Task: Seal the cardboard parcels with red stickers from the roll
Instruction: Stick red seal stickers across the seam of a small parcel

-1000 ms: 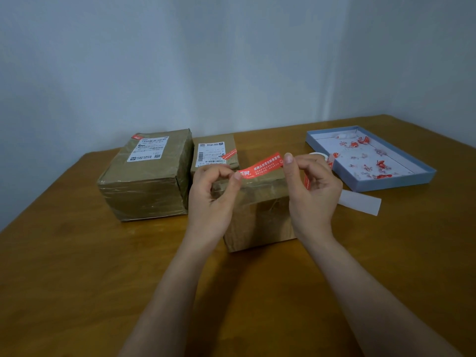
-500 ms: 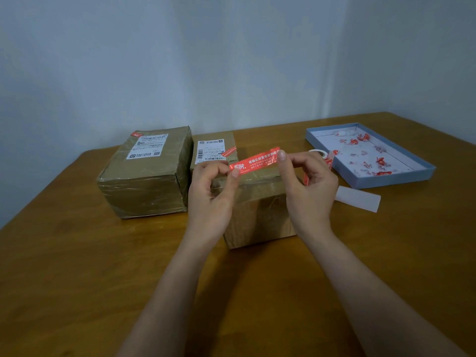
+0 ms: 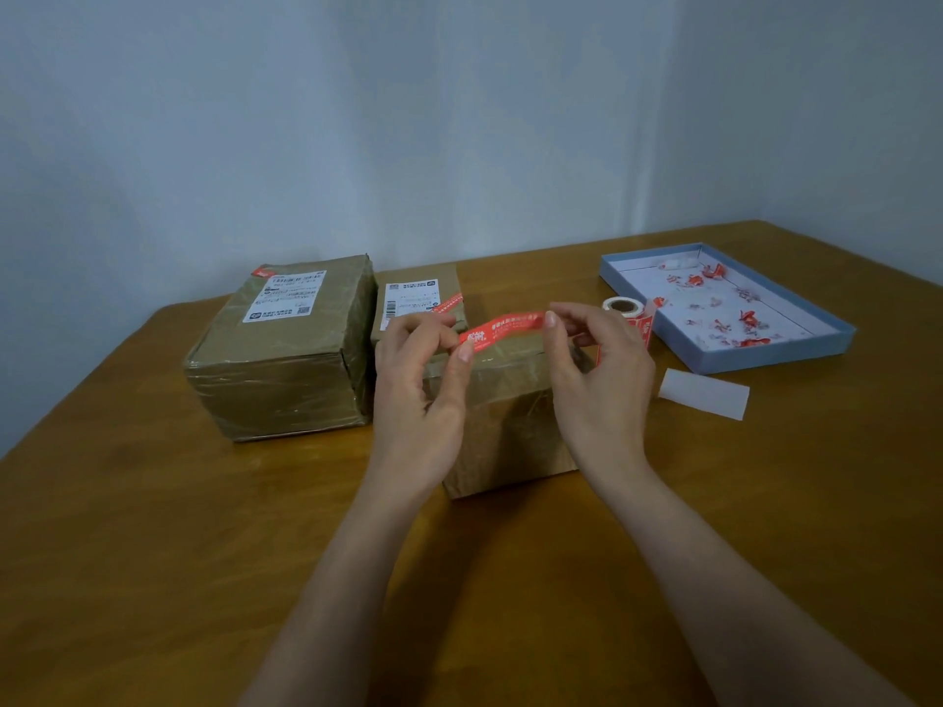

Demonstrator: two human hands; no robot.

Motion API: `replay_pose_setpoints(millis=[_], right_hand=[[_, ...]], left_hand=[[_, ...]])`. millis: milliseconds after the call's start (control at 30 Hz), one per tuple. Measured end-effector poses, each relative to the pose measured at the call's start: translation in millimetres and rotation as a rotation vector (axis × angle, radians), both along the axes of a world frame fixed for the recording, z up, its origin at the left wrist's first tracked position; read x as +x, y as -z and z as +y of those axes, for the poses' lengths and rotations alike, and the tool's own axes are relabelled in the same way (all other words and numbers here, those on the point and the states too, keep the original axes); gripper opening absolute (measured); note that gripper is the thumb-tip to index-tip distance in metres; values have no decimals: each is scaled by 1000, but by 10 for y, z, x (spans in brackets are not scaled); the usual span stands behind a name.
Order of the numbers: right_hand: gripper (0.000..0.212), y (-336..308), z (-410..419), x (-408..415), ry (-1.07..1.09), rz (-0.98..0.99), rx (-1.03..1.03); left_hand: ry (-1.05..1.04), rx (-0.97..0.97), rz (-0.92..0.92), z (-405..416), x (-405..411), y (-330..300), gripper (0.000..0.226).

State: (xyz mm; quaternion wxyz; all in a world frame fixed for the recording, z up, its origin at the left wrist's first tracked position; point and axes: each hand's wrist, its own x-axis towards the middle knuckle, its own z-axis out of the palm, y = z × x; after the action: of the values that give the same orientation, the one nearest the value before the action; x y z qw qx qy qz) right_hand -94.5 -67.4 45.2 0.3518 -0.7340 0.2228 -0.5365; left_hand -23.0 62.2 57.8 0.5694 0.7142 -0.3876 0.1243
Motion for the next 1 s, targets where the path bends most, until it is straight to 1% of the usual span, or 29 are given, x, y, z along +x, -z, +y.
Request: replay_pose_setpoints(millis=[100,167,300,367,433,533,600,733,833,900,1000], right_hand=[[21,-19,-53,-17,-34,-27,70],[18,-37,-76,-30,-50,-52,54],[35,-59,-43,-41,-115,-122,-3],[36,-50,-32,-51,-149,-131,-98],[39,-36,-18,-64,-183,-88,-237],[62,19,-2,-63,-233,-5,-446],[68,38,8,-56,-238,20,-554],[58,62,-7,-45,-221,19,-633],[40,71,-14,-27,-182,-34,-667],[27,62,-1,-18,-162,-76,-661],[18,30,3,-7,-140,-96,-599]], left_hand=[[-28,25,9,9,39,8,12],[-33,40,12,17,50,10,11],[-53,43,10,16,66,37,11],[-65,25,4,11,82,41,12],[-70,-19,-13,8,99,40,11],[-73,-59,4,20,113,47,11],[-82,-40,31,29,112,47,12],[-99,-35,56,36,108,31,13],[-101,-27,54,40,102,28,13],[-102,-17,55,38,97,27,13],[-102,-8,56,33,93,31,12]])
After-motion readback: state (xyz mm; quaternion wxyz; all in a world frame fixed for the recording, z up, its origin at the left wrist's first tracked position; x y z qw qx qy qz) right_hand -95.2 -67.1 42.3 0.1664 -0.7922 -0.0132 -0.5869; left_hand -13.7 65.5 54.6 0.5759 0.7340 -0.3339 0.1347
